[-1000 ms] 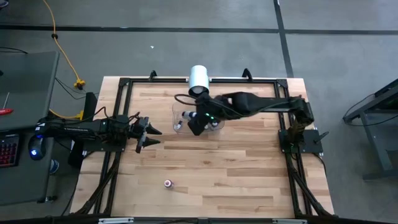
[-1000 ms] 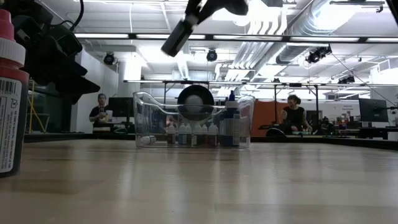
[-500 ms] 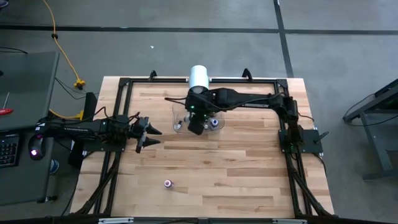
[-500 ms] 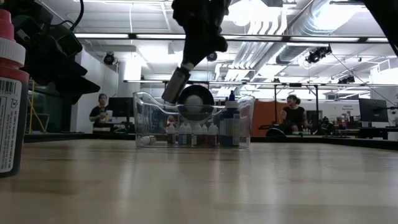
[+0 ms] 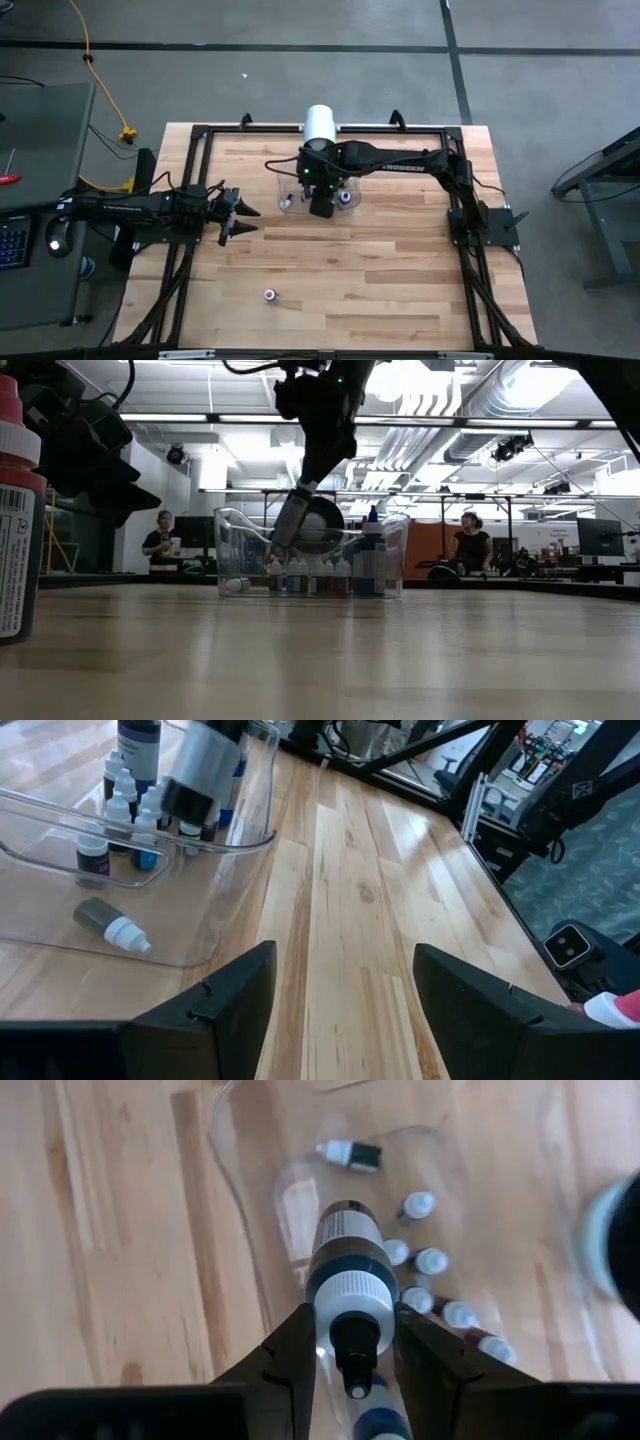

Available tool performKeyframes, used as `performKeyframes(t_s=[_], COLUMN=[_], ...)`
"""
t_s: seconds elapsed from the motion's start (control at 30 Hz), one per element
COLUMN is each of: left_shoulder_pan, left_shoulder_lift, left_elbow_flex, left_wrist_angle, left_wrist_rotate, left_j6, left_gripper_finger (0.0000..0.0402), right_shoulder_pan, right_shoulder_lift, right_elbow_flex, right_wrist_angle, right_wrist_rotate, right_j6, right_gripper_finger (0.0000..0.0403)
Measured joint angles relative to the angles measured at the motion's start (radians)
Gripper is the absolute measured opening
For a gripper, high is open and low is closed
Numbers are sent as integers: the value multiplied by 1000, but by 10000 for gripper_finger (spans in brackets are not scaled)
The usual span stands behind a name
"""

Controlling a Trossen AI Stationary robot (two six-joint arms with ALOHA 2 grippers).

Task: Pick & Place food coloring
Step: Put the large black food coloring bottle into the transparent bin

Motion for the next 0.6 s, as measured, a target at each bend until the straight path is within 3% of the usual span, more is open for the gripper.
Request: performKeyframes(t_s=[0.23, 0.6], left_shoulder_pan=[0, 0], left_shoulder_lift=[0, 0], left_elbow_flex=[0, 0], left_wrist_angle=[0, 0], left_wrist_rotate=[0, 0], left_j6=[0, 0], left_gripper_finger=[234, 234], right_shoulder_pan=[-2, -21], right_shoulder_lift=[34, 76], right_elbow_flex=[-1, -1], right_wrist_angle=[-21, -88], right_wrist_rotate=[-58, -66], right_j6=[-46, -64], right_gripper_finger=[102, 102])
